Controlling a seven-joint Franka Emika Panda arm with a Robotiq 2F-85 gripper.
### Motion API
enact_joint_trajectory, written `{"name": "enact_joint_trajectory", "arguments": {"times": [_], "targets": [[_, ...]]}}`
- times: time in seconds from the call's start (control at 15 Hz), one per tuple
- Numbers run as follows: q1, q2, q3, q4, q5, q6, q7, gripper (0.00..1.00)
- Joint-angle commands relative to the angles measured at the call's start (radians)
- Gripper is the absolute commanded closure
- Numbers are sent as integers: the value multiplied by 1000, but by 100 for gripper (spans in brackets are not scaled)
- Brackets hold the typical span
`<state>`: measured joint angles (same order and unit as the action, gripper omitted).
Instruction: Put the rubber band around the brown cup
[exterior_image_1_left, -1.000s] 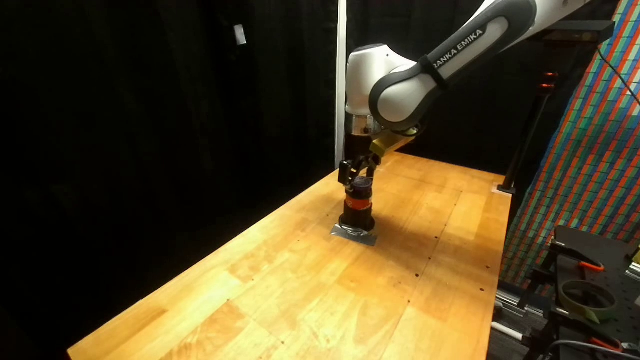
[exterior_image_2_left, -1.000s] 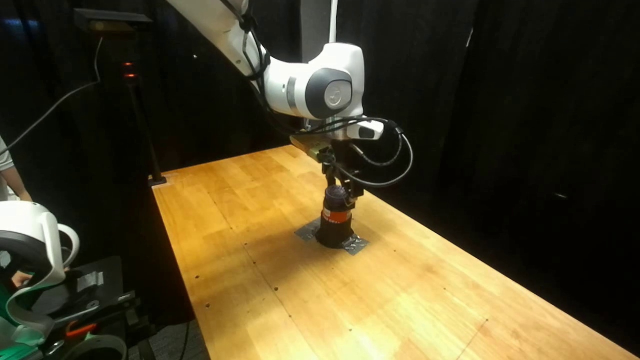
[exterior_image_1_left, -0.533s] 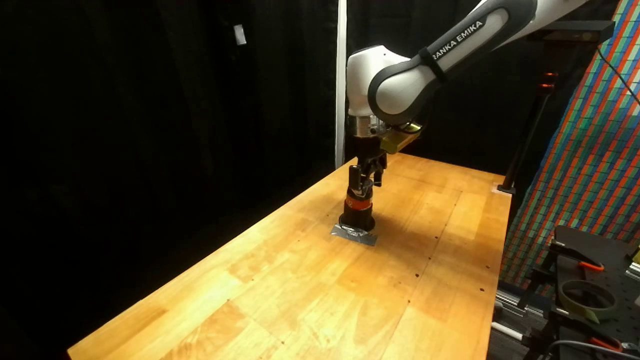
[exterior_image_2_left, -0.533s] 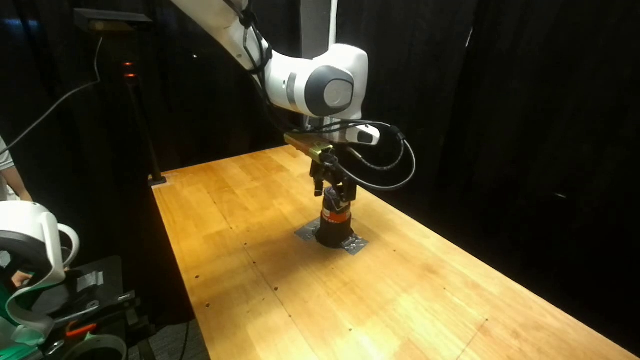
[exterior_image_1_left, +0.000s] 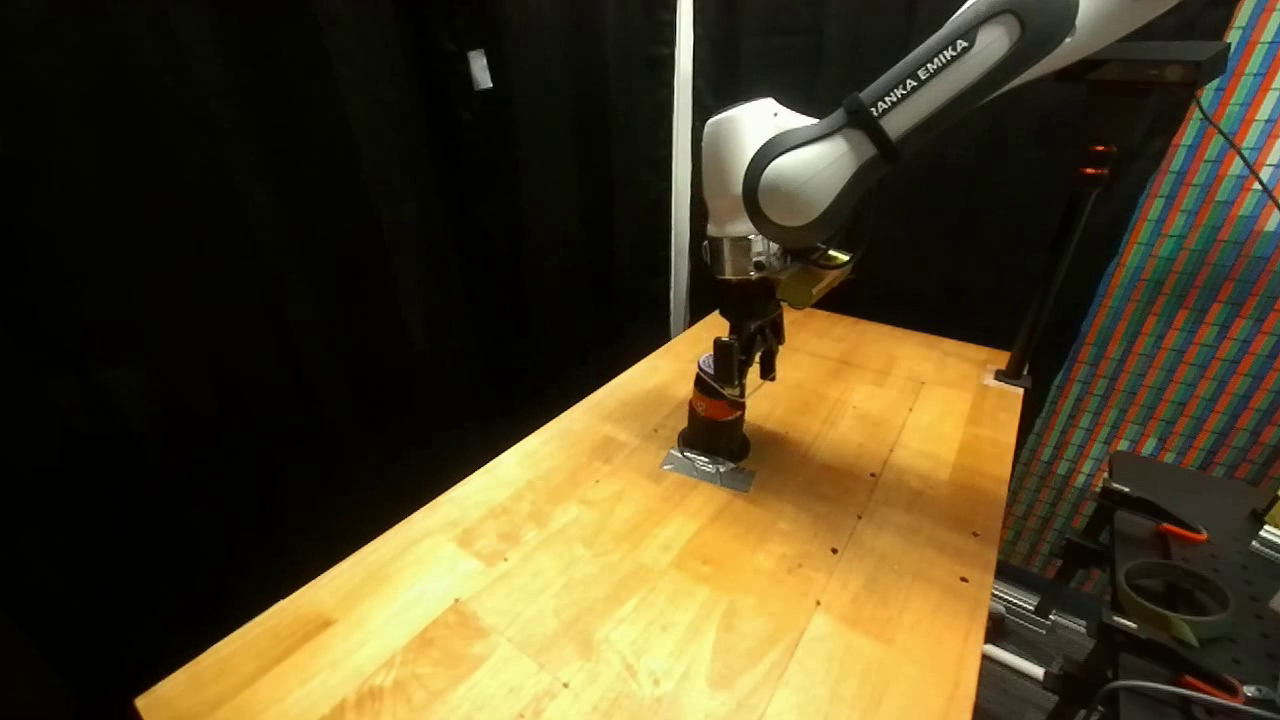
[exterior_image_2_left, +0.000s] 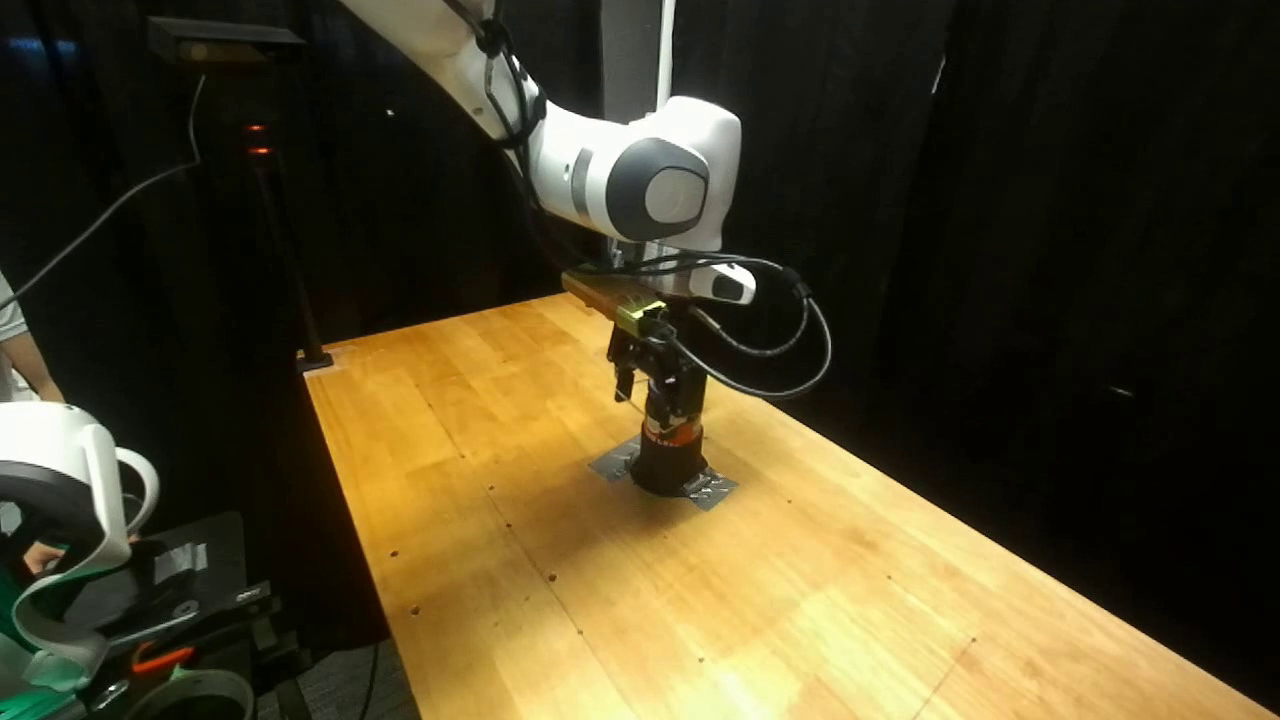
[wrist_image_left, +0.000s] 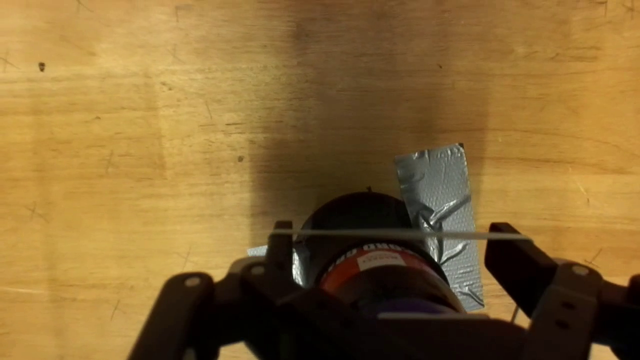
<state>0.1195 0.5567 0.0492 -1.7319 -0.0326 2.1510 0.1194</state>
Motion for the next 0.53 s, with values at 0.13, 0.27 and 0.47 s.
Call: {"name": "enact_joint_trajectory", "arguments": {"times": [0.13,0.27,0.47], "targets": [[-2,-151,0,-222,-3,102,-8,25],[-2,-200,0,-300,-5,178,-6,34],[13,-259,-18,-437,-25,414,56,58]]}}
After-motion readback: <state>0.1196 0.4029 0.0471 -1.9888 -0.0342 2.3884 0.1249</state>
